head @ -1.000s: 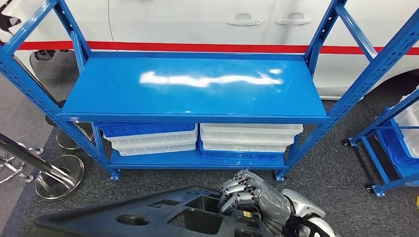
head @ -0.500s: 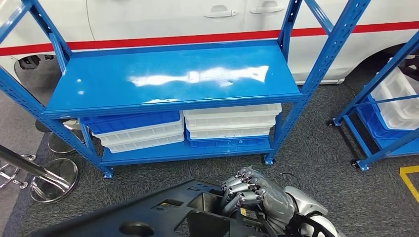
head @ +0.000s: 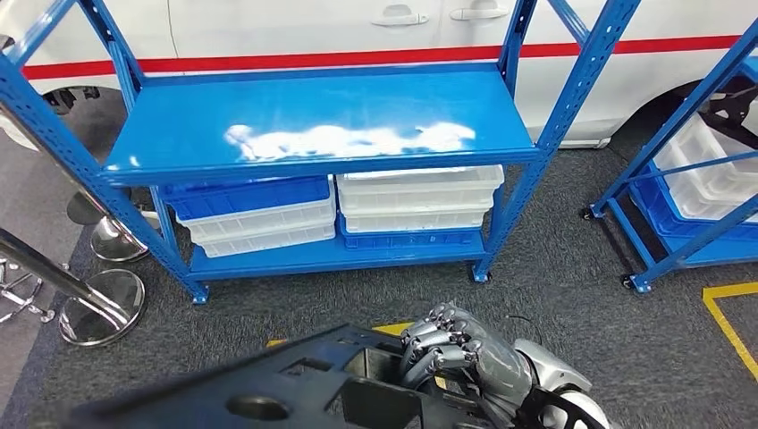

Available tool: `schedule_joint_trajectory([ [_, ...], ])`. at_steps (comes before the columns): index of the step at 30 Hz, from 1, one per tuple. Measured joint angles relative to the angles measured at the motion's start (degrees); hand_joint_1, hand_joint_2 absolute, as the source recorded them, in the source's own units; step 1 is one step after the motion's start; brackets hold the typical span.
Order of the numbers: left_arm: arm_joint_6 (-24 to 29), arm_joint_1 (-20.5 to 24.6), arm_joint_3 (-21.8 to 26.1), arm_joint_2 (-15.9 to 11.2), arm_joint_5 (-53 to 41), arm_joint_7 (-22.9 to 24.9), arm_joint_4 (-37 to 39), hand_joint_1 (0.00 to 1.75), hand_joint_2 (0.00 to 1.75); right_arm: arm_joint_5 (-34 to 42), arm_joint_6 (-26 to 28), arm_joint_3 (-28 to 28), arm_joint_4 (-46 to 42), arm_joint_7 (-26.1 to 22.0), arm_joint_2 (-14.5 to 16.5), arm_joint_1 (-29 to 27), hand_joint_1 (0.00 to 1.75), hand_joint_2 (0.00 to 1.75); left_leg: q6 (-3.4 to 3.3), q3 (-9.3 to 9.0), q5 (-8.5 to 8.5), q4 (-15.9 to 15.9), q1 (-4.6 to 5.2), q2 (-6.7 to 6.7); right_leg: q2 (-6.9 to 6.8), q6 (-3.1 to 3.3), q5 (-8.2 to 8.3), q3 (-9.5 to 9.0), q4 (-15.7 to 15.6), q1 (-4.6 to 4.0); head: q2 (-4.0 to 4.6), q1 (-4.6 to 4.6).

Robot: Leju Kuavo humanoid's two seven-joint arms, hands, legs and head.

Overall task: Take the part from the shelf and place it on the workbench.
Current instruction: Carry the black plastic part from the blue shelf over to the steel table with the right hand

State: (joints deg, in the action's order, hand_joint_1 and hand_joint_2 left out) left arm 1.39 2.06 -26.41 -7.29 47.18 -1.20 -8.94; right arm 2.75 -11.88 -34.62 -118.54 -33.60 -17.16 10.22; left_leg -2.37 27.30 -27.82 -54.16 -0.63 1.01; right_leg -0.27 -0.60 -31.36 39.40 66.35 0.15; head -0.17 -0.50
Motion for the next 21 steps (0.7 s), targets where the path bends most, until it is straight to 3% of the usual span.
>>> schedule_joint_trajectory([
  [1,0.0,0.0,0.0,0.0,0.1,0.0,0.0,0.0,1.75,-0.3,0.2,0.0,0.0,0.2,-0.1,-0.2,1.75,1.75,0.0,0.97,0.65,-0.2,0.0,0.07,0.02,-0.26,-1.92,0.76,3.8,0.21,0.0,-0.01],
  [2,0.0,0.0,0.0,0.0,0.1,0.0,0.0,0.0,1.75,-0.5,0.3,0.0,0.0,0.2,-0.1,-0.3,1.75,1.75,0.08,2.01,1.26,-0.6,-0.01,0.1,0.02,-0.5,-2.39,1.04,6.7,0.43,0.0,-0.01],
  [3,0.0,0.0,0.0,0.1,0.1,0.0,0.0,0.0,1.75,-0.6,0.3,0.0,0.1,0.1,-0.2,-0.5,1.75,1.75,0.22,3.1,1.8,-0.9,-0.04,0.12,0.02,-0.7,-1.45,0.57,8.1,0.65,0.0,-0.01],
  [4,0.0,0.0,0.0,0.1,0.1,0.0,0.0,0.0,1.75,-0.6,0.2,0.0,0.1,-0.2,-0.3,-0.6,1.75,1.75,0.42,4.14,2.26,-1.4,-0.09,0.13,0.01,-0.83,0.37,-0.9,7.4,0.87,0.0,-0.01],
  [5,0.0,0.0,0.0,0.1,0.1,0.0,0.0,0.0,1.75,-0.6,0.0,0.0,0.1,-0.6,-0.4,-0.6,1.75,1.75,0.65,4.99,2.66,-1.7,-0.16,0.13,0.01,-0.87,2.1,-3.37,4.8,1.03,-0.01,-0.01],
  [6,0.0,0.0,0.0,0.2,0.2,0.0,0.0,0.0,1.75,-0.7,0.0,0.0,0.1,-0.9,-0.4,-0.7,1.75,1.75,0.93,5.62,3.04,-2.0,-0.19,0.12,0.04,-0.8,2.82,-6.62,0.6,1.08,-0.01,-0.01],
  [8,0.0,0.0,0.0,0.2,0.3,0.0,0.0,0.0,1.75,-1.1,-0.1,0.0,0.1,-1.3,-0.4,-0.6,1.75,1.75,1.67,6.21,3.89,-2.2,-0.27,0.07,0.11,-0.36,1.97,-12.13,-7.6,0.79,-0.01,-0.01],
  [9,0.0,0.0,-0.1,0.2,0.3,0.0,0.0,0.0,1.75,-1.3,0.0,0.0,0.1,-1.4,-0.4,-0.6,1.75,1.75,2.08,6.35,4.39,-2.1,-0.33,0.06,0.15,-0.07,1.29,-13.41,-9.9,0.56,0.0,-0.02],
  [11,0.1,0.0,-0.1,0.2,0.3,0.0,0.0,0.0,1.75,-1.6,0.2,0.0,0.0,-1.5,-0.4,-0.6,1.75,1.75,2.91,6.72,5.1,-1.9,-0.43,-0.03,0.1,0.73,1.66,-13.18,-11.1,0.43,0.0,-0.02],
  [12,0.1,0.0,-0.1,0.2,0.4,0.1,0.0,0.0,1.75,-1.6,0.3,0.0,0.0,-1.5,-0.4,-0.6,1.75,1.75,3.22,7.13,4.39,-2.3,-0.49,-0.14,0.0,1.26,2.23,-12.68,-11.2,0.48,0.0,-0.03],
  [13,0.1,-0.1,-0.1,0.2,0.4,0.1,0.0,0.0,1.75,-1.7,0.4,0.0,0.0,-1.5,-0.4,-0.5,1.75,1.75,3.44,7.82,2.65,-3.6,-0.52,-0.27,-0.09,1.83,2.82,-12.05,-11.3,0.56,0.0,-0.03],
  [14,0.1,-0.1,-0.2,0.2,0.4,0.1,0.1,0.0,1.75,-1.7,0.5,0.0,0.0,-1.5,-0.4,-0.5,1.75,1.75,3.56,8.83,-0.12,-6.1,-0.59,-0.38,-0.18,2.29,3.42,-11.28,-11.3,0.6,0.0,-0.03],
  [16,0.2,-0.1,-0.4,0.2,0.5,0.1,0.1,0.0,1.75,-2.0,0.6,0.0,0.0,-1.5,-0.4,-0.5,1.75,1.75,3.68,11.28,-5.29,-13.9,-0.59,-0.5,-0.2,2.76,4.49,-9.45,-11.0,0.31,0.0,-0.03],
  [17,0.3,-0.1,-0.4,0.2,0.6,0.2,0.1,0.0,1.75,-2.3,0.7,0.0,0.0,-1.4,-0.4,-0.5,1.75,1.75,3.71,12.11,-6.04,-17.6,-0.58,-0.53,-0.19,2.82,5.06,-8.47,-10.8,0.16,0.0,-0.03],
  [18,0.4,-0.1,-0.5,0.2,0.7,0.4,0.1,0.0,1.75,-2.6,0.7,0.0,0.0,-1.4,-0.4,-0.5,1.75,1.75,3.67,12.29,-5.2,-19.8,-0.58,-0.56,-0.02,2.78,5.59,-7.51,-10.5,0.03,0.0,-0.03],
  [19,0.6,-0.1,-0.5,0.1,0.9,0.6,0.1,0.0,1.75,-2.9,0.7,0.0,0.0,-1.4,-0.5,-0.4,1.75,1.75,3.5,11.44,-3.28,-20.1,-0.57,-0.65,0.2,2.67,6.08,-6.61,-10.2,-0.07,0.0,-0.03],
  [21,1.1,-0.1,-0.5,0.0,1.1,0.9,0.1,0.0,1.75,-3.1,0.7,0.0,0.0,-1.3,-0.6,-0.1,1.75,1.75,2.73,6.63,-0.26,-14.4,-0.46,-1.85,0.87,2.34,6.93,-5.14,-9.6,-0.19,0.0,-0.03],
])
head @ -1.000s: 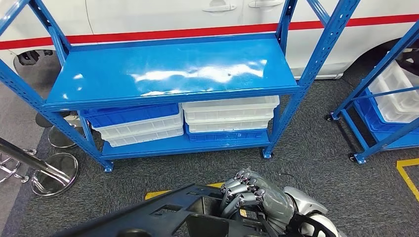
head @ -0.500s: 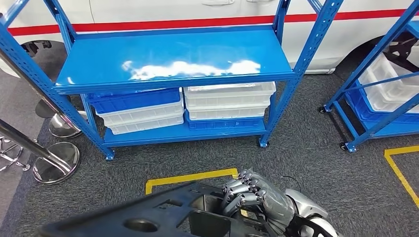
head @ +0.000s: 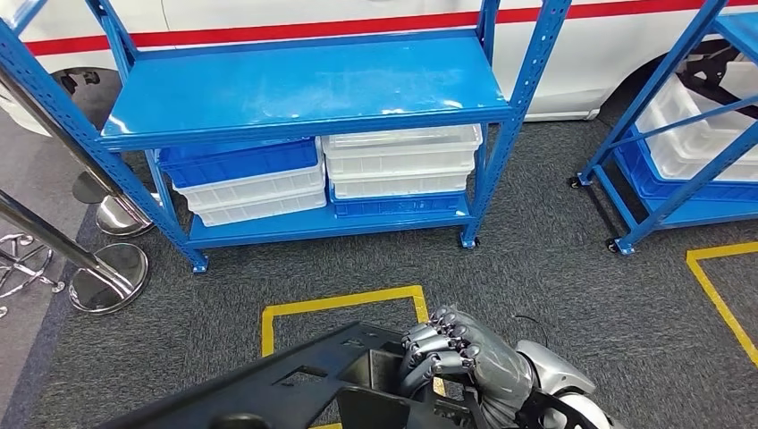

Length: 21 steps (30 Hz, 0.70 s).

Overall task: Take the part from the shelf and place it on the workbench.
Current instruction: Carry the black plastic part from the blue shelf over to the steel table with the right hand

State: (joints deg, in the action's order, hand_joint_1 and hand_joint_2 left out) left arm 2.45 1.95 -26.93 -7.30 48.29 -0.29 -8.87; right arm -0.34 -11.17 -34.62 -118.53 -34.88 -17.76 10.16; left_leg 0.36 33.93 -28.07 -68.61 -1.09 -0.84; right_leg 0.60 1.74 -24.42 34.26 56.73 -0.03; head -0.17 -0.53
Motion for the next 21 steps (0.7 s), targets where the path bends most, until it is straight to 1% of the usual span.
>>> schedule_joint_trajectory([
  [1,0.3,0.0,0.0,-0.1,0.1,0.1,0.0,0.0,1.75,0.0,-0.1,0.0,0.0,0.1,-0.1,0.3,1.75,1.75,-0.44,-3.33,-0.05,4.7,0.04,-0.95,0.29,-0.19,0.36,0.48,0.3,-0.1,0.0,-0.01],
  [2,0.5,0.0,0.0,-0.3,0.2,0.1,0.0,0.0,1.75,-0.1,-0.1,0.0,0.0,0.2,-0.2,0.6,1.75,1.75,-0.7,-6.15,-0.92,9.0,0.11,-1.76,0.59,-0.43,0.72,0.76,0.4,-0.15,-0.01,-0.01],
  [3,0.7,0.0,0.0,-0.5,0.2,0.1,0.0,0.0,1.75,-0.1,-0.2,0.0,0.0,0.4,-0.4,0.8,1.75,1.75,-0.86,-8.09,-1.93,12.1,0.19,-2.2,0.94,-0.75,1.12,0.97,0.5,-0.15,-0.01,-0.01],
  [4,0.9,0.1,0.0,-0.5,0.3,0.1,0.0,0.0,1.75,-0.2,-0.2,0.0,0.0,0.5,-0.5,1.0,1.75,1.75,-0.87,-8.92,-2.47,13.7,0.27,-1.97,1.34,-1.11,1.54,1.11,0.5,-0.23,-0.01,-0.01],
  [5,1.0,0.2,0.0,-0.5,0.3,0.1,0.0,0.0,1.75,-0.2,-0.2,0.0,0.0,0.6,-0.8,1.2,1.75,1.75,-0.98,-8.99,-2.45,14.3,0.14,-1.46,1.72,-1.46,1.88,1.32,0.5,-0.17,-0.01,0.0],
  [6,1.1,0.3,0.0,-0.5,0.3,0.2,0.0,0.0,1.75,-0.3,-0.2,0.0,0.0,0.6,-1.0,1.3,1.75,1.75,-1.28,-8.82,-2.13,14.5,0.03,-0.87,1.82,-1.77,1.65,1.75,0.9,-0.16,0.0,0.01],
  [7,1.1,0.3,0.0,-0.5,0.4,0.2,0.0,0.0,1.75,-0.3,-0.2,0.0,0.0,0.7,-1.2,1.4,1.75,1.75,-1.62,-8.57,-1.71,14.6,-0.13,-0.24,1.6,-2.06,0.62,2.49,2.2,-0.13,0.0,0.02],
  [8,1.1,0.2,0.0,-0.5,0.4,0.2,0.0,0.0,1.75,-0.3,-0.2,0.0,0.0,0.7,-1.3,1.5,1.75,1.75,-1.91,-8.25,-1.32,14.7,-0.26,0.45,1.13,-2.34,-1.21,3.7,4.9,0.02,0.0,0.04],
  [10,1.1,0.1,-0.1,-0.6,0.4,0.2,0.0,0.0,1.75,-0.3,-0.2,0.0,0.0,0.7,-1.5,1.5,1.75,1.75,-2.12,-7.45,-0.85,14.4,-0.11,1.74,0.14,-2.96,-5.77,6.89,12.9,0.35,0.0,0.04],
  [11,1.1,0.0,-0.1,-0.6,0.4,0.2,0.0,0.0,1.75,-0.3,-0.2,0.0,0.1,0.7,-1.5,1.5,1.75,1.75,-2.08,-7.09,-0.73,14.2,-0.06,2.36,-0.09,-3.22,-7.18,8.03,16.3,0.54,0.0,0.05],
  [12,1.1,0.0,-0.1,-0.6,0.4,0.2,0.0,0.0,1.75,-0.3,-0.2,0.0,0.1,0.7,-1.6,1.5,1.75,1.75,-2.02,-6.8,-0.69,13.9,-0.05,2.95,-0.26,-3.41,-7.5,8.19,17.8,0.71,0.0,0.04],
  [13,1.1,0.0,-0.1,-0.6,0.4,0.2,0.0,0.0,1.75,-0.3,-0.2,0.0,0.1,0.7,-1.7,1.5,1.75,1.75,-1.95,-6.64,-0.7,13.8,-0.06,3.51,-0.47,-3.51,-6.75,7.13,16.8,0.84,0.0,0.04],
  [14,1.1,0.1,-0.1,-0.6,0.4,0.2,0.0,0.0,1.75,-0.3,-0.2,0.0,0.1,0.7,-1.8,1.5,1.75,1.75,-1.84,-6.62,-0.76,13.6,-0.07,4.02,-0.92,-3.52,-5.2,4.91,13.5,0.95,0.0,0.04],
  [15,1.1,0.1,-0.1,-0.6,0.4,0.2,0.0,0.0,1.75,-0.3,-0.2,0.0,0.2,0.7,-1.8,1.5,1.75,1.75,-1.69,-6.69,-0.84,13.5,-0.07,4.49,-1.85,-3.41,-3.66,2.19,9.0,0.94,0.0,0.04],
  [16,1.1,0.1,-0.1,-0.6,0.4,0.2,0.0,0.0,1.75,-0.3,-0.2,0.0,0.2,0.7,-1.9,1.6,1.75,1.75,-1.44,-6.75,-0.93,13.5,0.03,4.91,-2.85,-3.12,-2.55,-0.12,5.0,0.68,0.0,0.04],
  [17,1.1,0.2,-0.1,-0.6,0.4,0.2,0.0,0.0,1.75,-0.3,-0.2,0.0,0.2,0.7,-1.9,1.7,1.75,1.75,-1.12,-6.79,-0.97,13.4,0.13,5.29,-3.58,-2.71,-1.94,-1.58,2.2,0.41,0.0,0.04],
  [18,1.2,0.2,-0.1,-0.6,0.4,0.2,0.0,0.0,1.75,-0.3,-0.3,0.0,0.2,0.7,-1.9,1.7,1.75,1.75,-0.8,-6.79,-0.99,13.4,0.25,5.7,-3.94,-2.28,-1.87,-2.11,0.9,0.12,0.0,0.04],
  [19,1.3,0.2,-0.1,-0.6,0.4,0.2,0.0,0.0,1.75,-0.3,-0.3,0.0,0.2,0.7,-2.0,1.8,1.75,1.75,-0.46,-6.78,-0.95,13.4,0.35,6.15,-3.66,-1.83,-1.85,-1.99,0.8,-0.14,0.0,0.04],
  [20,1.4,0.3,-0.1,-0.6,0.4,0.1,0.0,0.0,1.75,-0.3,-0.5,0.0,0.2,0.8,-2.0,1.9,1.75,1.75,-0.16,-6.8,-0.97,13.5,0.36,6.62,-3.1,-1.39,-1.69,-1.82,0.6,-0.07,0.0,0.03],
  [21,1.6,0.4,-0.2,-0.6,0.4,-0.2,0.0,0.0,1.75,-0.3,-0.7,0.0,0.2,0.8,-2.1,2.0,1.75,1.75,0.11,-6.72,-1.34,13.3,0.28,6.43,-2.62,-0.95,-1.48,-1.75,0.4,0.03,0.0,0.03],
])
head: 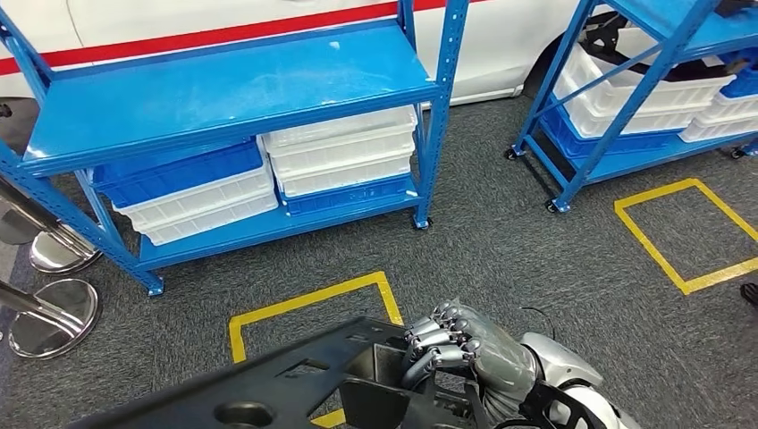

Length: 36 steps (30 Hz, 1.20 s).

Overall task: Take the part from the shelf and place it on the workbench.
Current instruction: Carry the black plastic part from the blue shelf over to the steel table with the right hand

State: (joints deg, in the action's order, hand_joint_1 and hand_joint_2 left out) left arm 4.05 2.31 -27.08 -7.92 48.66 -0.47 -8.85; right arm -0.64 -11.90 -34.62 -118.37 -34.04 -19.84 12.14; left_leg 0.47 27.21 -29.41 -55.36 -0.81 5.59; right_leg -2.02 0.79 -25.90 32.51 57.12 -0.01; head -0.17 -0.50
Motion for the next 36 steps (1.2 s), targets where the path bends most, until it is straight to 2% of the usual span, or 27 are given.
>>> schedule_joint_trajectory([
  [2,0.5,0.1,-0.1,-0.1,0.0,-0.9,0.0,0.0,1.75,0.2,-0.5,0.0,0.1,0.1,-0.1,0.5,1.75,1.75,0.36,1.58,-2.6,-3.5,-0.23,-2.12,0.94,0.95,0.54,0.19,-0.5,0.29,-0.01,-0.01],
  [4,1.3,0.1,-0.2,-0.2,-0.2,-1.9,0.0,0.0,1.75,0.6,-0.8,0.0,0.3,0.2,-0.1,0.8,1.75,1.75,0.53,5.19,-6.66,-11.3,-0.37,-4.56,1.94,1.47,0.84,0.54,-0.5,0.26,-0.01,0.0],
  [5,1.8,0.1,-0.2,-0.2,-0.4,-2.4,0.0,0.0,1.75,0.7,-0.8,0.0,0.4,0.2,-0.1,0.7,1.75,1.75,0.59,6.91,-7.95,-14.9,-0.38,-5.0,2.53,1.54,0.91,0.67,-0.5,0.2,-0.01,0.0],
  [6,2.2,0.1,-0.3,-0.2,-0.6,-2.8,0.0,0.0,1.75,0.8,-0.7,0.0,0.5,0.2,-0.1,0.6,1.75,1.75,0.6,7.91,-8.2,-17.0,-0.37,-5.18,3.16,1.58,0.96,0.75,-0.4,0.14,0.0,0.0],
  [7,2.5,0.0,-0.4,-0.2,-0.7,-3.1,0.0,0.0,1.75,0.7,-0.6,0.0,0.6,0.4,0.0,0.5,1.75,1.75,0.54,7.85,-7.21,-16.8,-0.37,-5.28,3.85,1.59,0.99,0.77,-0.3,0.11,0.0,0.0],
  [8,2.6,0.0,-0.5,-0.2,-0.9,-3.3,0.0,0.0,1.75,0.6,-0.4,0.0,0.6,0.5,0.0,0.3,1.75,1.75,0.37,6.73,-5.26,-14.3,-0.37,-5.52,4.57,1.55,1.02,0.74,-0.1,0.1,0.0,0.0],
  [10,2.7,0.0,-0.8,-0.4,-1.1,-3.7,0.0,0.0,1.75,0.2,0.5,0.0,0.6,0.9,0.0,-0.2,1.75,1.75,-0.21,3.09,-1.01,-6.1,-0.39,-7.54,5.96,1.26,1.14,0.71,0.0,-0.01,0.0,0.0],
  [11,2.7,0.0,-1.0,-0.6,-1.3,-3.8,0.0,0.0,1.75,-0.1,1.1,0.0,0.6,1.1,0.0,-0.7,1.75,1.75,-0.44,1.72,0.11,-2.9,-0.4,-8.63,6.61,0.96,1.28,0.82,0.1,-0.03,0.0,0.0],
  [13,2.8,0.2,-1.5,-1.0,-1.5,-3.9,0.0,0.0,1.75,-0.9,2.5,0.0,0.3,1.2,-0.2,-2.2,1.75,1.75,-0.76,0.72,0.55,-0.3,-0.28,-9.66,7.79,0.15,1.69,1.22,0.0,0.06,0.0,0.0],
  [15,2.6,0.5,-1.8,-1.2,-1.6,-3.9,0.0,0.0,1.75,-1.2,3.1,0.1,-0.2,0.9,-0.5,-4.3,1.75,1.75,-1.19,0.69,0.98,0.1,-0.34,-8.4,8.45,-0.66,2.0,1.66,0.0,0.19,0.0,0.01],
  [16,2.5,0.5,-1.9,-1.3,-1.6,-3.9,0.0,0.0,1.75,-0.9,3.1,0.2,-0.5,0.7,-0.6,-5.3,1.75,1.75,-1.5,0.69,1.28,0.3,-0.46,-7.67,7.71,-0.96,1.44,2.14,0.7,0.16,0.0,0.03],
  [18,2.4,0.5,-2.1,-1.6,-1.6,-4.1,0.0,0.0,1.75,0.2,2.4,0.3,-0.9,0.3,-0.8,-6.7,1.75,1.75,-2.01,0.83,1.7,0.6,-0.57,-6.01,4.85,-1.43,-1.83,4.49,5.7,0.24,0.0,0.07],
  [19,2.4,0.4,-2.1,-1.8,-1.5,-4.3,0.0,0.0,1.75,1.0,1.7,0.3,-0.9,0.2,-0.8,-7.2,1.75,1.75,-2.15,0.94,1.75,0.6,-0.51,-5.28,3.56,-1.69,-3.98,6.25,9.6,0.36,0.0,0.09],
  [20,2.3,0.4,-2.1,-2.0,-1.4,-4.5,0.0,0.0,1.75,1.8,0.8,0.3,-0.8,0.1,-0.8,-7.8,1.75,1.75,-2.2,1.04,1.75,0.6,-0.45,-4.48,2.92,-1.93,-5.64,7.9,13.4,0.57,0.0,0.09],
  [21,2.3,0.4,-2.1,-2.1,-1.3,-4.8,0.0,0.0,1.75,2.5,-0.1,0.3,-0.7,0.1,-0.8,-8.3,1.75,1.75,-2.19,1.12,1.73,0.5,-0.42,-3.7,2.58,-2.12,-6.35,8.87,15.8,0.77,0.0,0.09],
  [22,2.2,0.4,-2.1,-2.3,-1.1,-5.2,0.0,0.0,1.75,3.2,-1.1,0.3,-0.4,0.1,-0.8,-8.8,1.75,1.75,-2.14,1.17,1.69,0.5,-0.42,-2.96,2.35,-2.26,-6.03,8.82,16.2,0.95,0.0,0.09],
  [23,2.1,0.5,-2.1,-2.3,-0.9,-5.6,0.0,0.0,1.75,4.1,-2.2,0.4,0.0,0.1,-0.7,-9.1,1.75,1.75,-2.05,1.17,1.63,0.4,-0.42,-2.25,2.0,-2.3,-4.69,7.47,14.1,1.09,0.0,0.09],
  [24,2.0,0.6,-2.1,-2.4,-0.7,-6.1,0.0,0.0,1.75,5.0,-3.1,0.6,0.4,0.1,-0.6,-9.4,1.75,1.75,-1.92,1.08,1.54,0.4,-0.42,-1.6,1.26,-2.24,-2.89,5.1,10.1,1.15,0.0,0.09],
  [26,1.6,0.7,-2.1,-2.6,-0.3,-7.0,0.0,0.0,1.75,6.7,-4.5,1.2,1.1,0.1,-0.2,-9.8,1.75,1.75,-1.44,0.86,1.29,0.3,-0.24,-0.53,-0.89,-1.69,-0.59,0.72,2.3,0.81,0.0,0.08],
  [27,1.5,0.8,-2.1,-2.6,-0.2,-7.3,0.0,0.0,1.75,7.4,-4.9,1.6,1.3,0.1,0.0,-10.0,1.75,1.75,-1.1,0.76,1.17,0.3,-0.14,-0.08,-1.47,-1.31,-0.27,-0.27,0.4,0.55,0.0,0.08],
  [28,1.4,0.8,-2.1,-2.7,-0.1,-7.5,0.0,0.0,1.75,8.2,-5.2,2.0,1.6,0.0,0.4,-10.3,1.75,1.75,-0.73,0.68,1.08,0.3,-0.04,0.39,-1.46,-0.95,-0.38,-0.42,-0.2,0.28,0.0,0.08],
  [29,1.3,0.9,-2.1,-2.7,-0.1,-7.7,0.0,0.0,1.75,9.0,-5.6,2.4,1.7,0.0,0.7,-10.8,1.75,1.75,-0.36,0.57,1.04,0.3,-0.01,0.86,-0.77,-0.59,-0.26,-0.23,-0.1,0.16,0.0,0.08],
  [30,1.3,0.9,-2.1,-2.8,0.0,-7.9,0.0,0.0,1.75,10.0,-6.1,3.0,1.8,0.0,1.2,-11.4,1.75,1.75,0.02,0.55,0.85,0.3,-0.1,1.03,-0.2,-0.23,-0.15,-0.18,-0.2,0.28,0.0,0.08],
  [32,1.3,0.9,-2.1,-2.8,0.2,-8.1,0.0,0.0,1.75,12.1,-7.2,4.3,1.9,-0.1,2.5,-12.7,1.75,1.75,0.52,1.27,-0.94,-1.8,-0.31,-0.82,0.83,0.57,0.24,-0.21,-0.7,0.53,0.0,0.07],
  [34,1.5,0.6,-2.1,-2.8,0.7,-7.8,0.0,0.0,1.75,13.6,-8.2,5.8,1.9,-0.2,4.0,-13.8,1.75,1.75,0.66,4.19,-4.91,-8.5,-0.44,-3.85,1.92,1.14,0.45,-0.13,-0.9,0.52,0.0,0.05],
  [35,1.8,0.4,-2.1,-2.7,1.0,-7.4,0.0,0.0,1.75,14.2,-8.8,6.5,1.9,-0.3,4.7,-14.3,1.75,1.75,0.67,6.12,-6.74,-12.7,-0.45,-4.64,2.6,1.28,0.45,-0.04,-0.8,0.42,0.0,0.04],
  [36,2.1,0.1,-2.1,-2.7,1.3,-7.1,0.0,0.0,1.75,14.5,-9.2,7.2,1.9,-0.4,5.3,-14.8,1.75,1.75,0.68,7.66,-7.66,-15.8,-0.44,-5.01,3.36,1.35,0.43,-0.02,-0.7,0.32,0.0,0.04],
])
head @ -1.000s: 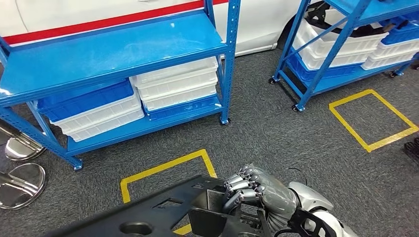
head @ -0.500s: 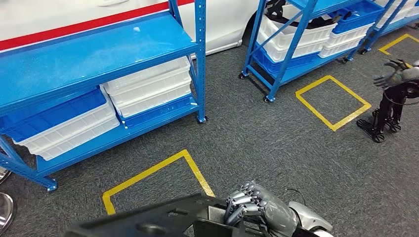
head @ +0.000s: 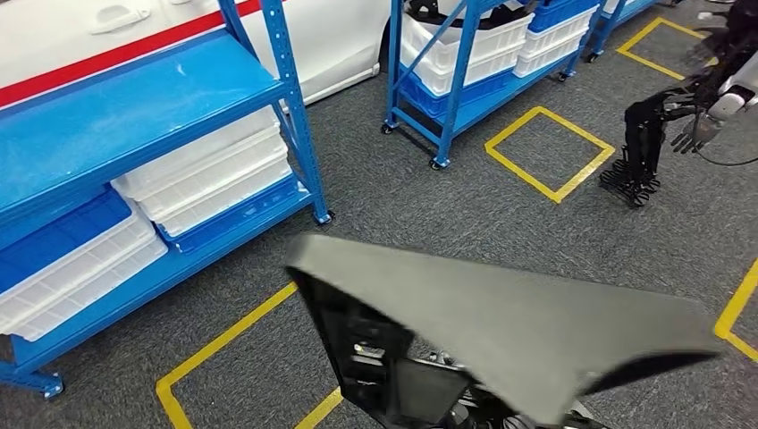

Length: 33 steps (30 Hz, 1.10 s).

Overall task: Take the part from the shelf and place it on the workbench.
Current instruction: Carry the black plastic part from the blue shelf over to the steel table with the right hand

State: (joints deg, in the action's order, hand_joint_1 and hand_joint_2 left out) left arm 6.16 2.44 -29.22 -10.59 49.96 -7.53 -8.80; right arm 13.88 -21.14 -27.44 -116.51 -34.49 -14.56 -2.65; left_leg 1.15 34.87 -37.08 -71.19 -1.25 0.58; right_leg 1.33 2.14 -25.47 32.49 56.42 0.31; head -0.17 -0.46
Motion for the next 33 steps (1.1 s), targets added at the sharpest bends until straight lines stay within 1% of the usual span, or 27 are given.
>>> schedule_joint_trajectory([
  [1,0.3,-0.2,0.0,0.1,0.2,0.3,0.0,0.0,1.75,0.2,-0.4,0.6,0.0,-0.1,0.4,-0.5,1.75,1.75,-0.02,0.72,0.27,-1.2,0.0,-0.16,0.82,0.03,-0.02,-0.03,0.1,-0.08,0.0,0.0],
  [2,0.6,-0.4,0.0,0.1,0.4,0.6,0.0,0.0,1.75,0.4,-0.7,1.1,0.0,-0.1,0.8,-0.9,1.75,1.75,-0.1,0.42,1.72,-0.1,0.0,-0.3,1.65,0.02,-0.05,-0.09,0.2,-0.11,0.0,0.0],
  [3,0.9,-0.6,0.0,0.2,0.7,0.8,0.0,0.0,1.75,0.5,-1.0,1.6,-0.1,-0.1,1.1,-1.2,1.75,1.75,-0.25,-0.79,3.97,3.0,-0.01,-0.71,2.45,-0.03,-0.1,-0.17,0.3,-0.12,0.0,0.0],
  [5,1.6,-0.8,0.0,0.3,1.2,1.0,0.1,0.0,1.75,0.7,-1.5,2.5,-0.1,-0.1,1.7,-1.6,1.75,1.75,-0.76,-3.91,7.88,10.9,-0.09,-3.54,3.9,-0.34,-0.22,-0.15,0.6,-0.11,0.0,0.01],
  [7,2.3,-0.9,0.1,0.5,1.7,1.1,0.2,0.0,1.75,0.8,-1.6,3.4,-0.2,-0.1,2.2,-1.9,1.75,1.75,-1.2,-5.47,9.03,15.0,0.02,-5.58,5.28,-1.06,-0.1,0.19,0.7,0.06,0.0,0.01],
  [9,2.7,-0.8,0.3,0.9,1.9,1.1,0.3,0.0,1.75,0.6,-1.6,4.2,-0.4,-0.1,2.5,-2.2,1.75,1.75,-1.66,-5.73,9.14,15.4,0.09,-4.54,6.72,-1.95,0.29,0.59,0.5,0.26,0.0,0.0],
  [10,2.8,-0.7,0.3,1.1,2.0,1.1,0.3,0.0,1.75,0.5,-1.6,4.5,-0.5,-0.1,2.6,-2.5,1.75,1.75,-2.0,-5.82,9.36,15.6,-0.01,-3.76,6.49,-2.25,0.18,0.83,0.8,0.22,0.0,0.01],
  [11,2.9,-0.7,0.4,1.2,2.1,1.1,0.3,0.0,1.75,0.4,-1.6,4.8,-0.7,-0.1,2.6,-2.6,1.75,1.75,-2.35,-5.89,9.57,15.9,-0.14,-2.92,5.34,-2.5,-0.57,1.41,1.8,0.13,0.0,0.02],
  [12,3.0,-0.8,0.4,1.4,2.2,1.0,0.3,0.0,1.75,0.4,-1.6,5.1,-0.8,-0.1,2.7,-2.7,1.75,1.75,-2.66,-5.88,9.73,16.0,-0.25,-2.04,3.58,-2.73,-2.07,2.51,4.1,0.05,0.0,0.02],
  [13,3.2,-0.9,0.4,1.4,2.2,1.0,0.3,0.0,1.75,0.3,-1.6,5.3,-0.8,0.0,2.7,-2.7,1.75,1.75,-2.83,-5.86,9.76,16.0,-0.13,-1.2,1.47,-2.94,-4.15,4.16,7.7,0.09,0.0,0.03],
  [14,3.5,-1.0,0.5,1.5,2.2,1.0,0.3,0.0,1.75,0.2,-1.5,5.4,-0.9,0.0,2.7,-2.7,1.75,1.75,-2.95,-5.81,9.72,16.0,-0.02,-0.35,0.08,-3.19,-6.23,6.1,11.8,0.19,0.0,0.03],
  [15,4.0,-1.1,0.5,1.6,2.2,1.2,0.3,0.0,1.75,0.0,-1.5,5.5,-0.9,0.0,2.7,-2.8,1.75,1.75,-2.98,-5.81,9.67,16.0,0.09,0.51,-0.63,-3.39,-7.62,7.74,15.4,0.35,0.0,0.03],
  [16,4.6,-1.2,0.5,1.7,2.2,1.5,0.3,0.0,1.75,-0.3,-1.3,5.6,-0.9,0.0,2.8,-3.0,1.75,1.75,-2.98,-5.81,9.58,16.0,0.14,1.33,-0.93,-3.53,-7.93,8.54,17.2,0.48,0.0,0.03],
  [17,5.3,-1.1,0.5,1.8,2.2,2.0,0.3,0.0,1.75,-0.7,-1.2,5.7,-1.0,0.1,2.9,-3.2,1.75,1.75,-2.93,-5.88,9.48,16.0,0.16,2.1,-1.13,-3.6,-7.08,8.11,16.6,0.58,0.0,0.03],
  [18,5.8,-1.0,0.5,1.9,2.2,2.5,0.3,0.0,1.75,-1.2,-0.9,5.8,-1.1,0.3,2.9,-3.5,1.75,1.75,-2.83,-6.01,9.35,15.9,0.16,2.78,-1.47,-3.56,-5.39,6.48,13.8,0.63,0.0,0.03],
  [19,5.9,-1.0,0.5,2.1,2.1,2.9,0.3,0.0,1.75,-1.6,-0.7,5.8,-1.4,0.3,3.0,-3.8,1.75,1.75,-2.66,-6.23,9.19,15.9,0.18,3.38,-2.48,-3.41,-3.47,3.99,9.4,0.56,0.0,0.03],
  [21,5.4,-1.0,0.4,2.3,2.1,3.7,0.3,0.0,1.75,-2.3,-0.1,5.8,-2.1,0.4,3.0,-4.3,1.75,1.75,-2.08,-6.61,8.8,15.8,0.41,4.41,-4.49,-2.76,-1.32,0.19,2.4,0.02,0.0,0.03],
  [22,4.9,-1.0,0.4,2.3,2.1,4.0,0.3,0.0,1.75,-2.6,0.1,5.8,-2.5,0.4,3.0,-4.6,1.75,1.75,-1.77,-6.74,8.61,15.8,0.52,4.89,-5.03,-2.38,-1.13,-0.52,0.9,-0.27,0.0,0.03],
  [24,4.1,-0.9,0.4,2.5,2.2,4.3,0.3,0.0,1.75,-2.8,0.6,5.8,-3.1,0.4,3.0,-5.2,1.75,1.75,-1.18,-6.97,8.39,15.9,0.56,5.9,-3.99,-1.67,-1.18,-0.31,0.7,-0.54,-0.01,0.02],
  [25,3.9,-0.8,0.4,2.5,2.2,4.4,0.3,0.0,1.75,-2.9,0.7,5.8,-3.4,0.4,3.0,-5.5,1.75,1.75,-0.87,-7.04,8.06,15.7,0.46,5.6,-3.43,-1.35,-1.05,-0.33,0.5,-0.46,-0.01,0.01],
  [27,3.7,-0.8,0.4,2.5,2.2,4.4,0.3,0.0,1.75,-3.0,0.7,5.8,-3.9,0.4,3.0,-5.8,1.75,1.75,-0.49,-5.83,5.74,12.5,0.17,3.03,-2.31,-0.54,-0.72,-0.47,0.0,-0.22,0.0,-0.01],
  [28,3.7,-0.8,0.3,2.5,2.2,4.4,0.3,0.0,1.75,-3.1,0.7,5.8,-4.0,0.4,3.0,-5.9,1.75,1.75,-0.43,-4.3,3.78,9.1,0.06,1.36,-1.78,-0.23,-0.65,-0.49,-0.1,-0.15,0.0,-0.02],
  [29,3.7,-0.9,0.3,2.5,2.2,4.5,0.3,0.0,1.75,-3.1,0.7,5.8,-4.0,0.4,3.1,-5.9,1.75,1.75,-0.42,-2.28,1.71,4.8,0.03,0.33,-1.17,0.0,-0.65,-0.43,0.0,-0.19,0.0,-0.02],
  [30,3.6,-1.0,0.3,2.5,2.2,4.5,0.3,0.0,1.75,-3.2,0.7,5.8,-4.0,0.4,3.1,-6.0,1.75,1.75,-0.38,-0.34,0.25,0.9,0.04,-0.04,-0.5,0.11,-0.69,-0.4,0.1,-0.27,0.0,-0.03],
  [31,3.6,-1.1,0.3,2.5,2.2,4.5,0.3,0.0,1.75,-3.2,0.7,5.8,-4.0,0.4,3.1,-6.0,1.75,1.75,-0.36,0.94,-0.11,-1.4,0.06,-0.17,0.27,0.17,-0.74,-0.42,0.2,-0.35,0.0,-0.03],
  [32,3.6,-1.2,0.3,2.5,2.2,4.6,0.3,0.0,1.75,-3.2,0.7,5.8,-4.0,0.4,3.1,-6.1,1.75,1.75,-0.38,1.3,0.74,-1.6,0.06,-0.23,1.08,0.18,-0.8,-0.46,0.3,-0.4,0.0,-0.02],
  [33,3.6,-1.2,0.3,2.5,2.2,4.6,0.3,0.0,1.75,-3.2,0.7,5.8,-4.0,0.4,3.1,-6.1,1.75,1.75,-0.47,0.55,2.7,0.6,0.05,-0.43,1.91,0.13,-0.88,-0.56,0.5,-0.42,0.0,-0.02],
])
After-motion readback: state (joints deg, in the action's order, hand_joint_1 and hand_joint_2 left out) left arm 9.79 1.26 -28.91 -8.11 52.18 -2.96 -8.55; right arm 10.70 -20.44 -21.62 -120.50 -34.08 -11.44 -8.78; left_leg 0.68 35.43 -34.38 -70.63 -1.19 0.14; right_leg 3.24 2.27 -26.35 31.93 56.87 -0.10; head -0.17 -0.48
